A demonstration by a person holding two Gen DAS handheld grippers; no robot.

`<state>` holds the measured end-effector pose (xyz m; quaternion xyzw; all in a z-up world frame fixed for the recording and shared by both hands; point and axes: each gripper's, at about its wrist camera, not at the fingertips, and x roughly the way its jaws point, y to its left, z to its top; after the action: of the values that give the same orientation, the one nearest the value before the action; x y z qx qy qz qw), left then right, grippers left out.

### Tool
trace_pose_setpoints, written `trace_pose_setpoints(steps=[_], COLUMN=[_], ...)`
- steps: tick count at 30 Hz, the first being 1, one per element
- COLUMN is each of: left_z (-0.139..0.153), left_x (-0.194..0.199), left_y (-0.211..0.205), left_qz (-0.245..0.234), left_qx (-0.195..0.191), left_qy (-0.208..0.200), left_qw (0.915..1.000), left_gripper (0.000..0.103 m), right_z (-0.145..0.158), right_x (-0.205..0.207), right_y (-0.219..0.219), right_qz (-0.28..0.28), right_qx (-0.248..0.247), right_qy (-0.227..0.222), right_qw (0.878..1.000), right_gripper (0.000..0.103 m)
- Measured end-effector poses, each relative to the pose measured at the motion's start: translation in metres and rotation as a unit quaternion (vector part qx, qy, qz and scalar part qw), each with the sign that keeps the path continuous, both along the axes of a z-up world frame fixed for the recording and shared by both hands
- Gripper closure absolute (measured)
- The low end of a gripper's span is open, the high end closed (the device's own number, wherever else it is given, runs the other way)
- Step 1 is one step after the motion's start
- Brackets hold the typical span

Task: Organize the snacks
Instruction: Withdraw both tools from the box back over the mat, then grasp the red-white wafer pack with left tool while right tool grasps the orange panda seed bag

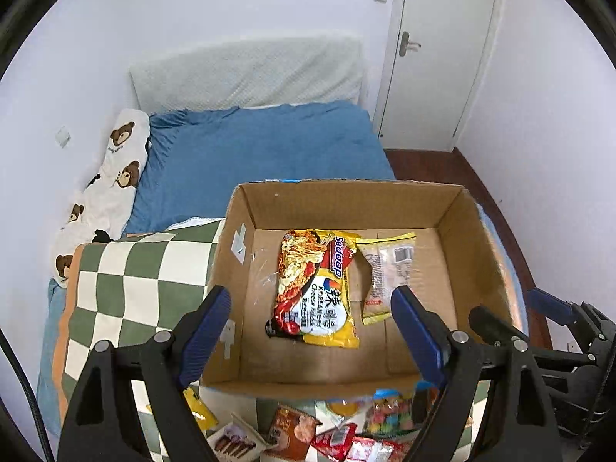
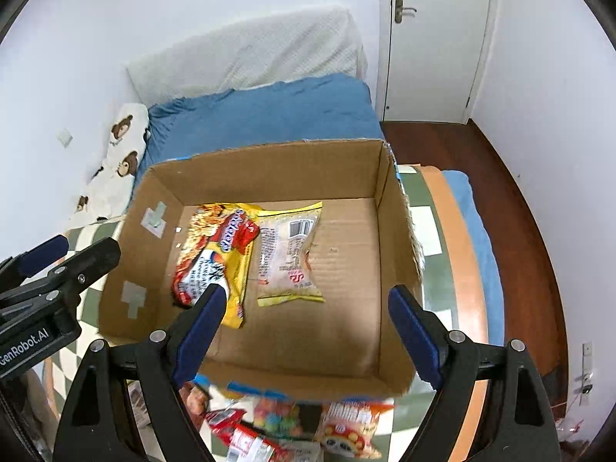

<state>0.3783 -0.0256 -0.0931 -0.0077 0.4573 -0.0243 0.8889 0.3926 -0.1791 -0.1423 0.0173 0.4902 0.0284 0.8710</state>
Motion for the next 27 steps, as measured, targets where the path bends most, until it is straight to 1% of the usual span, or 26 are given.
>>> trace_pose_setpoints(steps=[7,10,12,14,16,18,20,23,24,26,27], left_z=[0.013,0.009,-0.001,-0.018,-0.042,-0.072,-0.1,-0.145,-0.158,-0.176,-0.181], left_x=[-0.043,-0.064,-0.083,-0.1,-0.119,-0.139,-0.156,-0.179,-0.185,-0.195,-0.198], left_y=[0.004,0.007,0.011,0.013,0.014,0.014,0.013,0.01,0.009,0.005,0.004], left_qz=[0.01,0.018,0.025,0.034,0.036,0.037,0.034,0.024,0.018,0.01,0.006], left_qx=[-0.009,-0.014,-0.016,-0.006,0.011,0.033,0.05,0.071,0.072,0.074,0.073], left_qy=[-0.007,0.002,0.016,0.035,0.065,0.1,0.134,0.193,0.212,0.234,0.24], left_qw=[0.9999,0.9997,0.9994,0.9988,0.9972,0.9938,0.9891,0.9784,0.9746,0.9694,0.9681], left_gripper=[0.018,0.018,0.018,0.018,0.018,0.018,0.018,0.018,0.018,0.018,0.018], right_z=[0.027,0.03,0.025,0.011,-0.007,-0.032,-0.062,-0.107,-0.122,-0.146,-0.158], right_x=[-0.046,-0.065,-0.08,-0.098,-0.117,-0.138,-0.164,-0.198,-0.209,-0.225,-0.232], right_y=[0.001,-0.002,-0.005,-0.008,-0.012,-0.018,-0.022,-0.023,-0.023,-0.021,-0.019], right_qz=[0.006,0.008,0.01,0.019,0.028,0.034,0.045,0.063,0.07,0.084,0.09], right_qx=[0.021,0.038,0.048,0.059,0.062,0.061,0.052,0.026,0.018,0.005,0.001], right_qy=[-0.024,-0.018,-0.002,0.029,0.062,0.102,0.144,0.197,0.213,0.243,0.258], right_qw=[0.999,0.999,0.999,0.998,0.996,0.992,0.987,0.978,0.974,0.966,0.962], right_gripper=[0.015,0.015,0.015,0.015,0.015,0.015,0.015,0.015,0.015,0.015,0.015])
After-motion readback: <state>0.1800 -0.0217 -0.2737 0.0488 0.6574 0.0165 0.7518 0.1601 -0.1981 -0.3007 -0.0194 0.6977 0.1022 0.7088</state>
